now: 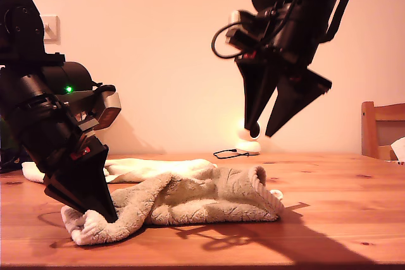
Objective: Fold the tea towel in front of you. After folding it, place it to the right side.
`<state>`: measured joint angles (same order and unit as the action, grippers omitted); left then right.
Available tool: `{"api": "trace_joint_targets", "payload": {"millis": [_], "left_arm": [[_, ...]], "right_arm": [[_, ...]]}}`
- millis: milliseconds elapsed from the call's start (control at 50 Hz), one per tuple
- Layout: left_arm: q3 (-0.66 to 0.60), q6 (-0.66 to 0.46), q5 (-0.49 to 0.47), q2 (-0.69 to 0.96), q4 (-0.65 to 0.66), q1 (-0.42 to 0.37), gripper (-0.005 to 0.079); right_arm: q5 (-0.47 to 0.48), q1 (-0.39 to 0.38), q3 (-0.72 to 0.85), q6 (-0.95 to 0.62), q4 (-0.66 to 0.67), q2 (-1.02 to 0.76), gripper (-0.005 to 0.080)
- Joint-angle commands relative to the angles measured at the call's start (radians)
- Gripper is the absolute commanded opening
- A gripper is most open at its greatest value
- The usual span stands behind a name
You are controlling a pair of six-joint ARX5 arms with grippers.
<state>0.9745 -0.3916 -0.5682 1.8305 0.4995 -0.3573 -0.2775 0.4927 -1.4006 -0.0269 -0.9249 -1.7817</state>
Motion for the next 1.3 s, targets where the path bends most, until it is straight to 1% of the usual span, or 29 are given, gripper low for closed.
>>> {"api": "trace_joint_targets", "payload": {"millis": [0, 180, 480, 740, 940, 1120, 1200, 1280], "left_arm": [[-0.035, 0.003, 0.027, 0.077, 0.001, -0.012, 0.0036], [-0.035, 0.003, 0.027, 0.077, 0.001, -0.012, 0.0036], [-0.035, 0.003, 0.027, 0.077, -0.002, -0.012, 0.0036], [-0.035, 0.003, 0.027, 0.077, -0.002, -0.012, 0.0036], [-0.035, 0.003, 0.027, 0.077, -0.001, -0.012, 0.0036], [-0.035, 0.003, 0.026, 0.077, 0.000, -0.012, 0.0036], [-0.035, 0.003, 0.026, 0.077, 0.000, -0.012, 0.0036], [-0.035, 0.003, 0.027, 0.077, 0.000, -0.012, 0.0036]], "right_arm": [[0.000, 0.005, 0.015, -0.001, 0.007, -0.048, 0.0305], [-0.002, 0.008, 0.040, -0.002, 0.044, -0.074, 0.0305], [-0.010, 0.010, 0.078, 0.007, 0.054, -0.074, 0.0305], [-0.031, 0.018, 0.140, 0.037, 0.136, -0.075, 0.0305], [-0.079, 0.041, 0.143, 0.074, 0.186, -0.075, 0.0305], [-0.079, 0.058, 0.143, 0.081, 0.207, -0.075, 0.0304], [-0.073, 0.062, 0.143, 0.080, 0.207, -0.076, 0.0287], [-0.059, 0.064, 0.143, 0.080, 0.206, -0.085, 0.0242]]}}
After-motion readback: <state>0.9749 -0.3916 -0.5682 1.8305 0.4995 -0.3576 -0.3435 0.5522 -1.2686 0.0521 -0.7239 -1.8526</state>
